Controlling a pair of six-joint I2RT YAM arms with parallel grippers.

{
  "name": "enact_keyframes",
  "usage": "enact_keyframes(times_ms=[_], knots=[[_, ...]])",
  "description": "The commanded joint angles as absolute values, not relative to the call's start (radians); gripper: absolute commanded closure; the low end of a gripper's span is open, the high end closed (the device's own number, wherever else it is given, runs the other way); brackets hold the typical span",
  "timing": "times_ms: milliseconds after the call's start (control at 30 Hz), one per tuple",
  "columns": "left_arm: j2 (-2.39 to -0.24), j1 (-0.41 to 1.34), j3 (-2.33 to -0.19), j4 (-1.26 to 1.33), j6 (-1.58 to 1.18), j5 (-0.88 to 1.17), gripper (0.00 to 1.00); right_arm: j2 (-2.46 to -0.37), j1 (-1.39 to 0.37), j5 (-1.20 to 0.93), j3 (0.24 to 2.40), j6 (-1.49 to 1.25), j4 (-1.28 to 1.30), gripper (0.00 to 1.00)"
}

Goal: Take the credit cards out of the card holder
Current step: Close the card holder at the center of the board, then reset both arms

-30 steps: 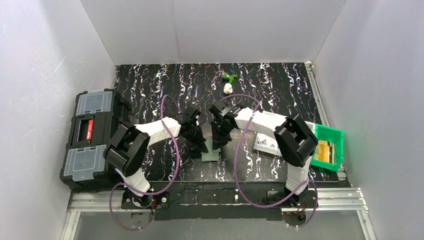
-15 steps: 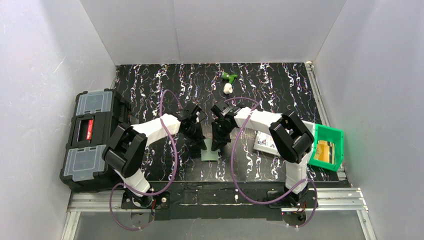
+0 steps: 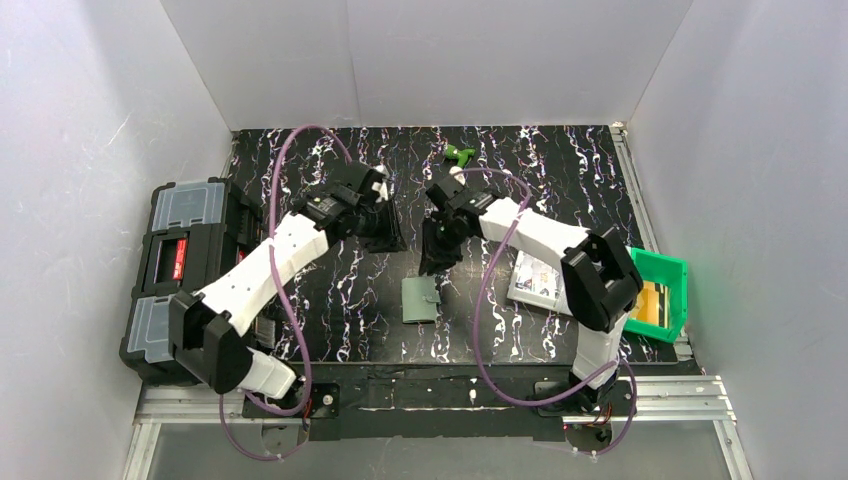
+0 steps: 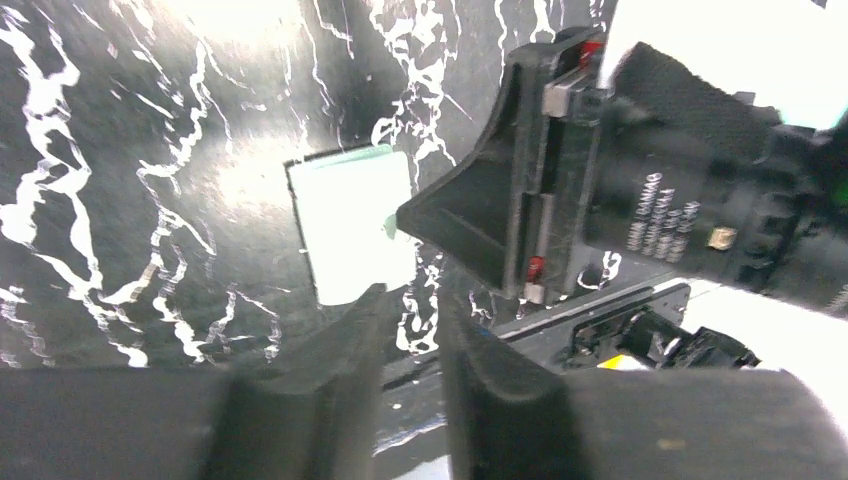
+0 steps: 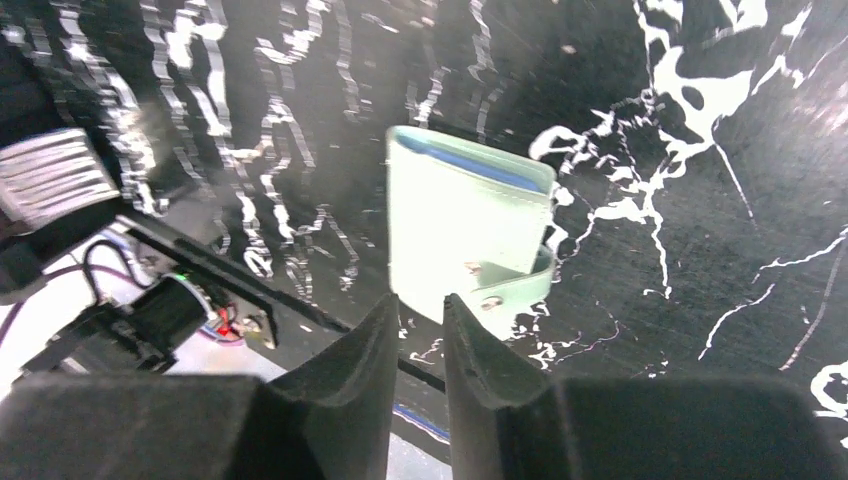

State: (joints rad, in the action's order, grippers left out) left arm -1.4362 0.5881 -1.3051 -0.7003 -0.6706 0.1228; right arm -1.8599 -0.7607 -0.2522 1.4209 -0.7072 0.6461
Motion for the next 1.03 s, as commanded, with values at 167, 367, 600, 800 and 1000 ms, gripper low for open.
enact_keyframes(times_ms=[167,367,600,800,1000], knots=[[-1.305,0.542,-1.442,-0.84,-0.54,0.024,0.1,-1.618,-0.743,-0.136,1.552,-0.643,0.703,0.49],[-1.27,0.532,-1.463,-0.881,-0.532,0.005,0.02,-1.435,-0.739,-0.017,1.493,-0.614,0.659,0.09],[-1.252,0.532,-1.424,-0.921,-0.567,-0.087,0.02,-1.282,-0.736,0.066,1.396,-0.598,0.63,0.02],[-1.192,0.532,-1.336,-0.863,-0.554,-0.1,0.02,-1.22,-0.733,0.08,1.331,-0.598,0.597,0.02],[-1.17,0.532,-1.308,-0.853,-0.55,-0.118,0.02,-1.215,-0.728,0.081,1.313,-0.599,0.595,0.02]])
